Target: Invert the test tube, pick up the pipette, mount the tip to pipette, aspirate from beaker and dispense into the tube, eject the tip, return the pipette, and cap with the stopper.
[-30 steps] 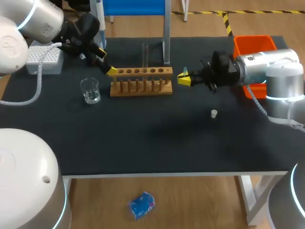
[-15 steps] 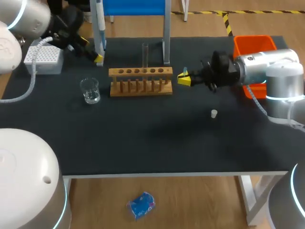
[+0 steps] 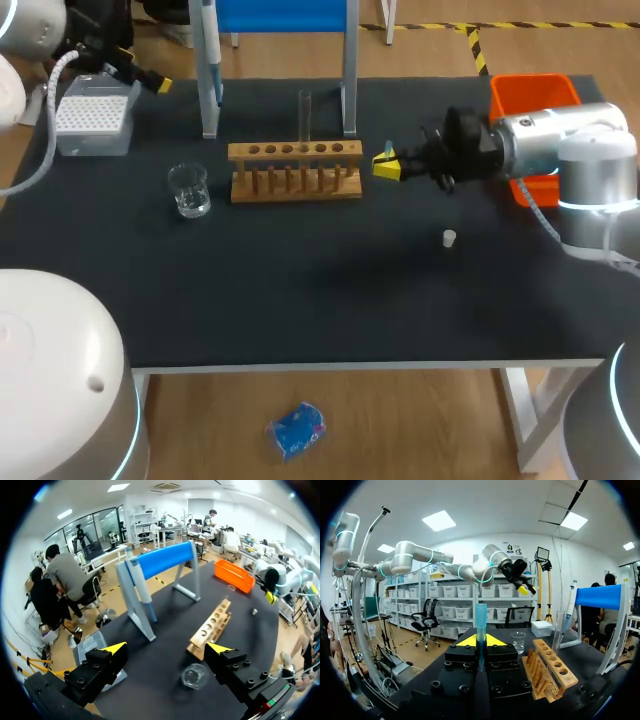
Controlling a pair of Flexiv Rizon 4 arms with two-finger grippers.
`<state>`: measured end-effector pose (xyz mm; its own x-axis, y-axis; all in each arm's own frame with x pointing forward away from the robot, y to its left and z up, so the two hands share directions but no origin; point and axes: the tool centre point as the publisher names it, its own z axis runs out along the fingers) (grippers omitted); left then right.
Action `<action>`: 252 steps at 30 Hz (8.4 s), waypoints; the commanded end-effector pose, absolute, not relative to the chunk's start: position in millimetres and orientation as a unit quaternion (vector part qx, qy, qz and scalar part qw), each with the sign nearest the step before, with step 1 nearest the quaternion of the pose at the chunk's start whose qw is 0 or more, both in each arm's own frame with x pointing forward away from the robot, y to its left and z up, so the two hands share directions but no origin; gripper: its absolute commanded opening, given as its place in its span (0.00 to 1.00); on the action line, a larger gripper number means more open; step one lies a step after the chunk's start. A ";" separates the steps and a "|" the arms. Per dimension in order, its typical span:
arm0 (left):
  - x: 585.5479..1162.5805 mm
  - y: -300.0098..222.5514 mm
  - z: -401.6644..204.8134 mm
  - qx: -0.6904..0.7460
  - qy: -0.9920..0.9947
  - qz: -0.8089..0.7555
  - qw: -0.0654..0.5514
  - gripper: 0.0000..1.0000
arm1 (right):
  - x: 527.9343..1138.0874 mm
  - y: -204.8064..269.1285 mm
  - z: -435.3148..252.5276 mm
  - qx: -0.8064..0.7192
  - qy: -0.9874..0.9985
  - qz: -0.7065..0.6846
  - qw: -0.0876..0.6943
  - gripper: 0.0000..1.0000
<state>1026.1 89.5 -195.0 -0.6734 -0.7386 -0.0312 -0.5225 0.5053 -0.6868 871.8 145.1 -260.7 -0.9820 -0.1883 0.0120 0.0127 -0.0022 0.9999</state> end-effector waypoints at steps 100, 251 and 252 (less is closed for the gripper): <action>1178.5 2.3 -205.7 -0.650 0.649 -0.249 0.307 1.00 | 872.2 144.3 -260.8 0.063 -0.703 -0.705 0.072 0.00; 1014.2 51.4 -124.4 -0.061 0.826 -0.560 0.008 0.00 | 872.2 144.3 -260.8 0.063 -0.703 -0.705 0.072 0.00; 1014.2 51.4 -124.4 -0.061 0.826 -0.560 0.008 0.00 | 872.2 144.3 -260.8 0.063 -0.703 -0.705 0.072 0.00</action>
